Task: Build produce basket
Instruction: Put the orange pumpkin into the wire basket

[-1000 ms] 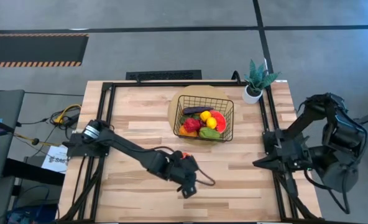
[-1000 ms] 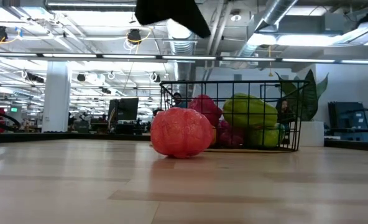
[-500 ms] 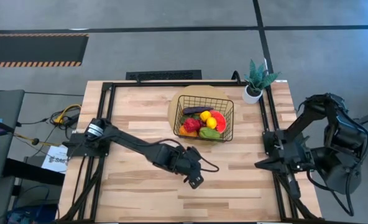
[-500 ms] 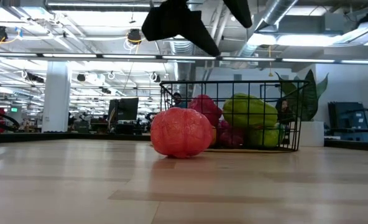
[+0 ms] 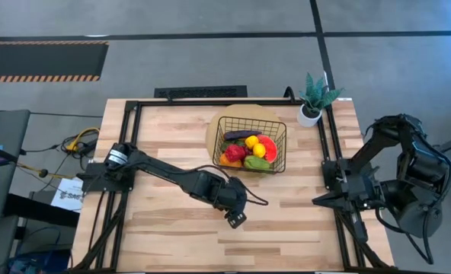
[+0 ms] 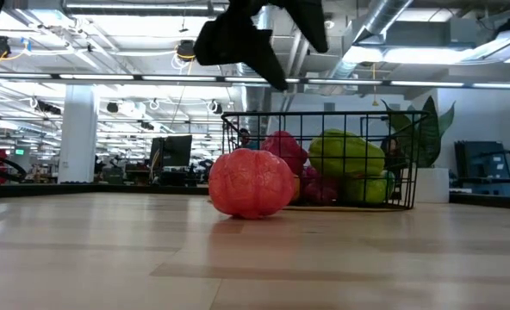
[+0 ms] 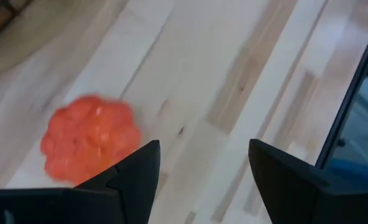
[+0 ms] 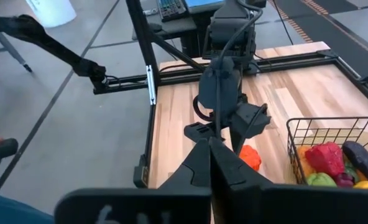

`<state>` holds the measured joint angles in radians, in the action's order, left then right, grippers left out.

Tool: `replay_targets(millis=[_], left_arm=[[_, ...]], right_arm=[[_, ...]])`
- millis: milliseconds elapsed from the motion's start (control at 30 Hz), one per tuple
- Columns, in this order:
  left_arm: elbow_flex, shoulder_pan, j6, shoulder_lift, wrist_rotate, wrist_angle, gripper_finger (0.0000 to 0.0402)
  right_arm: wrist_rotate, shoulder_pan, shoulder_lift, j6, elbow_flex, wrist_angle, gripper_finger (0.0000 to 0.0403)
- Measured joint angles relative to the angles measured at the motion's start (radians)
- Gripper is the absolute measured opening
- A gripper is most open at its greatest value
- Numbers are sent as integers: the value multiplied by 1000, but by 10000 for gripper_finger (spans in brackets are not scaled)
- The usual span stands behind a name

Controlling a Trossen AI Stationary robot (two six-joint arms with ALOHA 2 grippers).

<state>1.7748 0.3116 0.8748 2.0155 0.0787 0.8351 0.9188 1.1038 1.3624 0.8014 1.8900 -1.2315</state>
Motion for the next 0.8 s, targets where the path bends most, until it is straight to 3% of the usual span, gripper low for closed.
replay_targets(millis=[300, 800], left_arm=[[-1, -4, 40, 69, -66, 240, 277], [7, -44, 88, 133, -59, 40, 293]], right_arm=[[-3, 29, 0, -24, 0, -3, 4], [-5, 48, 0, -24, -1, -5, 5]])
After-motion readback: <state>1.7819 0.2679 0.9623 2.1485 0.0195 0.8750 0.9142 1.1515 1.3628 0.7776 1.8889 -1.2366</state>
